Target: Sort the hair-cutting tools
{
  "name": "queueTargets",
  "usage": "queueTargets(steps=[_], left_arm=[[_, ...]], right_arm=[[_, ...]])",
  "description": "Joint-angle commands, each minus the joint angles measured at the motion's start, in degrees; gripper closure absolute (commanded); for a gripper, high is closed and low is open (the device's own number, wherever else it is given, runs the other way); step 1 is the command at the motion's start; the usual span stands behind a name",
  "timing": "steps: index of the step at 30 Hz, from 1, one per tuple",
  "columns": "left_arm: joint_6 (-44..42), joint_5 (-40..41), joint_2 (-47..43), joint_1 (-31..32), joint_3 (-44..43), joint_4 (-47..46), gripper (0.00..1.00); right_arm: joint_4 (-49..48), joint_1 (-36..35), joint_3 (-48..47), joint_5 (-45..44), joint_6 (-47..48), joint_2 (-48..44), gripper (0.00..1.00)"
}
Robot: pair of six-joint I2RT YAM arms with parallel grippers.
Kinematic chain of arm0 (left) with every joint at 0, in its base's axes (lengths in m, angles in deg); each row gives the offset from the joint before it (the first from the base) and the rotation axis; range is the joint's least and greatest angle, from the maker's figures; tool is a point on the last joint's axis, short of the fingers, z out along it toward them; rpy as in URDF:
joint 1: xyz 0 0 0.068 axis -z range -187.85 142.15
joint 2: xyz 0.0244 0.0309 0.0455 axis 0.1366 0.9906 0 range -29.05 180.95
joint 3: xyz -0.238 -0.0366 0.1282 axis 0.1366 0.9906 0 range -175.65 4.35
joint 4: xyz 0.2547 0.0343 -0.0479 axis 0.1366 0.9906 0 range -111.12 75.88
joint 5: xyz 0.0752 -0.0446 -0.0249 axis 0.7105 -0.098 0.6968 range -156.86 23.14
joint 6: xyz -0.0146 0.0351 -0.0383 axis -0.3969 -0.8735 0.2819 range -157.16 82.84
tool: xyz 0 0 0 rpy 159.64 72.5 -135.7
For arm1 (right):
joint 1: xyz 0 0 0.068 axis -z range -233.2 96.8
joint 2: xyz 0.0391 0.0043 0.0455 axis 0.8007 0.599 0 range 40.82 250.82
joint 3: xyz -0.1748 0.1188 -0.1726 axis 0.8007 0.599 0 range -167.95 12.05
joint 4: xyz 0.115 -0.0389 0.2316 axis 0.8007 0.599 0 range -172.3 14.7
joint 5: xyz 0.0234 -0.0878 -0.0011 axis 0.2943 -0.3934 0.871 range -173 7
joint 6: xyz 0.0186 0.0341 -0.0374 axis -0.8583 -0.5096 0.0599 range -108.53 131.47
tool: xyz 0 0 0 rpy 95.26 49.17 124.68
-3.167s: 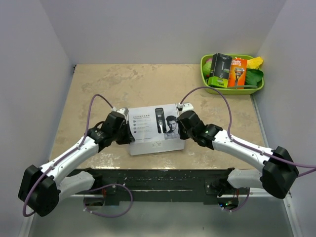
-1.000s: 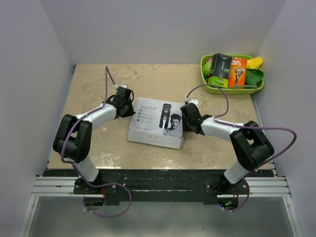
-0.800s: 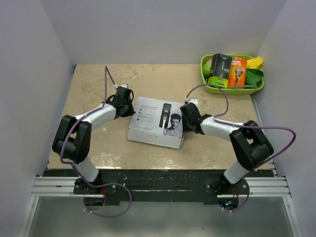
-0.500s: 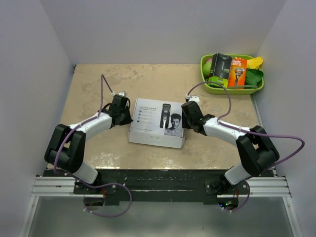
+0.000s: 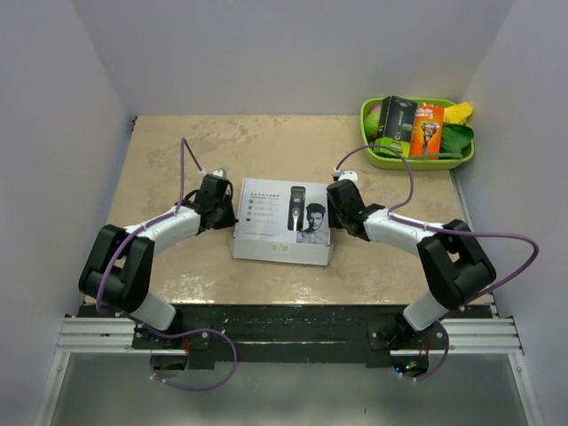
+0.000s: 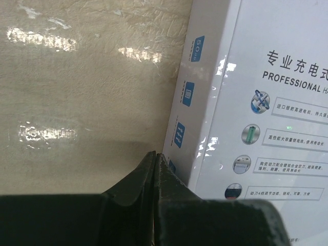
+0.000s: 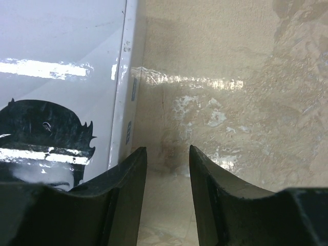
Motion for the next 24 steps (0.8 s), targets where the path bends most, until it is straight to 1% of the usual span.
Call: queueTargets(steps=[1,13,24], left_arm=[[2.41,-10.05,-1.32,2.21,-0.85,-3.27,0.96],[3.91,-12.96,-2.03,2.65,0.64,-5.46,0.96],[3.38,-12.43,-2.82,3.09,0.55,-4.85,0.96]], right_arm=[[-9.89,-2.6,-3.41,10.69,-1.42,1.2,0.56],[-11.65,-2.6,-5.16,17.72,0.86,1.9,0.55],[-10.86,-2.69,-8.24,17.9,1.39,4.01,0.56]])
